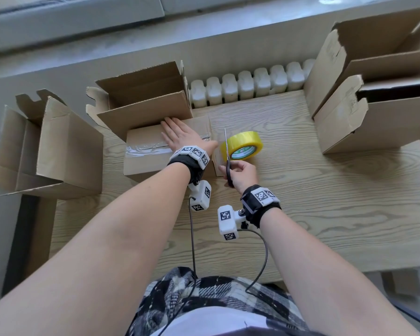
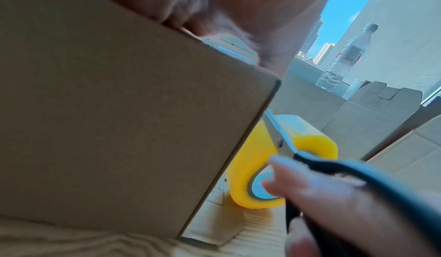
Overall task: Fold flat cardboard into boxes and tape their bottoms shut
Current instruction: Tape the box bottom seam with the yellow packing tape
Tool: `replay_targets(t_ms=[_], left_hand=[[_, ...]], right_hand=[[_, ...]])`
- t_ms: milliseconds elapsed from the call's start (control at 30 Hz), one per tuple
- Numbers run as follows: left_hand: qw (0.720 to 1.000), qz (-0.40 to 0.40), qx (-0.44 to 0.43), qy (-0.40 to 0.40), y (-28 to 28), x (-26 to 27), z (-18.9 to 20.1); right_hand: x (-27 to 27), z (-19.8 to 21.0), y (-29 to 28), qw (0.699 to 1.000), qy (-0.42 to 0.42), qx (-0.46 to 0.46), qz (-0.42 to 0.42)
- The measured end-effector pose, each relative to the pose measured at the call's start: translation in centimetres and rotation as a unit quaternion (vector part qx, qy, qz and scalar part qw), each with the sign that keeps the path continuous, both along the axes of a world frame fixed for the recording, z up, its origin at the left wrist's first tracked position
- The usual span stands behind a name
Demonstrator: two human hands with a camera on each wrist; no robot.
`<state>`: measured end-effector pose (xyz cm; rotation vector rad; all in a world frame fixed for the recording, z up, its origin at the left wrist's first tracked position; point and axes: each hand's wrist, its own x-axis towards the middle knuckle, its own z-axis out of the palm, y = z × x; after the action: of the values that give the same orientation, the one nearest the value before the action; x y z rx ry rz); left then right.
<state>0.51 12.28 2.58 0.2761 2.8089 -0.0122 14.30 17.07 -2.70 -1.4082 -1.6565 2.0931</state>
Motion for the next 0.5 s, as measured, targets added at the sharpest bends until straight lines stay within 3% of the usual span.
replay_targets(t_ms=[100,267,367,500], left_hand=[[1.0,0.011,0.006,0.009,0.3,0.3,-0.1],[0.999,0.017,0.023,0.032,0.2,0.5,-0.5],[0.998,0.025,0.033,0.037,0.6,0.6,-0.4],[0.998,0.025,0.053,0.035,0.6,0.8,-0.6]], right_hand=[[0.3,-0.9,0.8,0.992,-0.073,0.091,0.039],[0.5,-0.7,1.7,0.968,-0.121,0.202,0.087],[0.4,-0.7,1.4,0.964,-0.119,0.221,0.089],[-0.3,-0.9,1.2,0.979,-0.099,0.172,0.056]])
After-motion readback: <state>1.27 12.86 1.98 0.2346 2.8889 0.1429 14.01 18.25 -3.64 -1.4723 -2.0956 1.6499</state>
